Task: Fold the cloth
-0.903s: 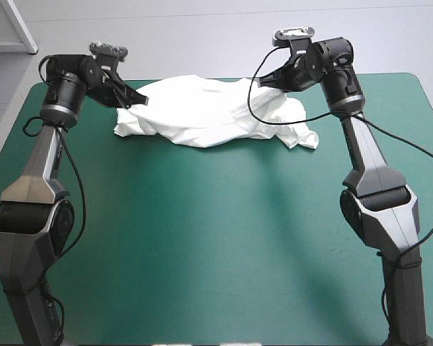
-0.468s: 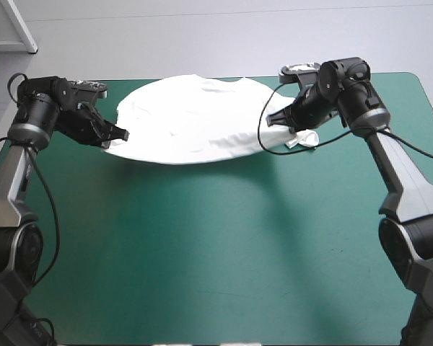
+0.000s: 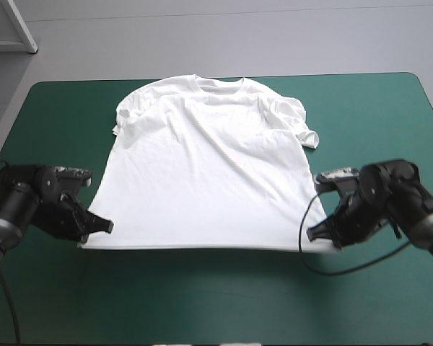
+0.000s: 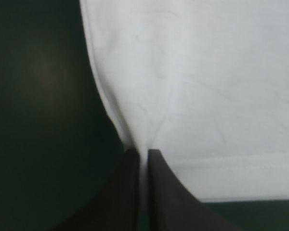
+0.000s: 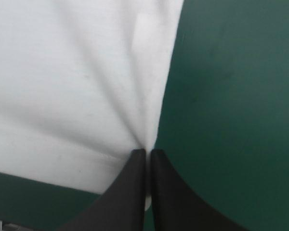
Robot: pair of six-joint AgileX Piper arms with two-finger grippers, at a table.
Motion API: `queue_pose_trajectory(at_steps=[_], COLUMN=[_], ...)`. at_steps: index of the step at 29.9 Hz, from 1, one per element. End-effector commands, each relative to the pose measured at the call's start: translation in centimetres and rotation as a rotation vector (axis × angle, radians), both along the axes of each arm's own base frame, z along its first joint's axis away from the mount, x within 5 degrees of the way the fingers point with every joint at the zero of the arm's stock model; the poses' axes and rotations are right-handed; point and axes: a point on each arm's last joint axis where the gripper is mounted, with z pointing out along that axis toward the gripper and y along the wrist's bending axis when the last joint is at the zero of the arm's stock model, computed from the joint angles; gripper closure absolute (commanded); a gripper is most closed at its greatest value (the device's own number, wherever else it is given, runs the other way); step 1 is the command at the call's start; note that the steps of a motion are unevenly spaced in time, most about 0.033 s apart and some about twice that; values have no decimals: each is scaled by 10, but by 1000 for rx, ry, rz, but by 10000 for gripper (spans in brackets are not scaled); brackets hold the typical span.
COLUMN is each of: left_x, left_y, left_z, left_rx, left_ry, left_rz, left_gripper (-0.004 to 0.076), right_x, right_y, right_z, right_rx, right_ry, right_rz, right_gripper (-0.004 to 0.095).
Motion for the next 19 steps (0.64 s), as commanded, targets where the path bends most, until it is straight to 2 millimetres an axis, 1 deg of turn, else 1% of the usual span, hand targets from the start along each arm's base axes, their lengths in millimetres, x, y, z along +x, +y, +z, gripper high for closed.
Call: queue_pose_trajectory(at_steps=[1,3,5,9,11,14,17,18,19], left_x=[-33,-45,-53,-78,-87,-94,-96,-96,-96], left_y=[5,3,1,-8,-8,-8,-9,-11,-12], left_z=[-8,-12,-12,-16,-23,-35,-37,-37,-37], left_rx=[50,26,-6,-104,-113,-112,-120,-134,-148], left_ry=[62,64,54,34,48,91,101,100,99], left_rz=[48,57,63,76,76,68,46,26,16], left_gripper=[732,732,732,732,732,732,731,729,722], right_x=[-44,-62,-74,-94,-98,-98,-98,-98,-98], right_y=[-14,-19,-22,-16,-14,-18,-19,-19,-19], right_z=[-13,-23,-25,-30,-37,-42,-42,-42,-42], right_rx=[-16,-21,-6,118,136,94,85,85,85], right_ry=[33,51,40,73,104,109,101,101,101], right_rz=[-16,-18,-35,-62,-48,-41,-1,1,1], right_gripper=[922,922,919,904,904,904,904,896,864])
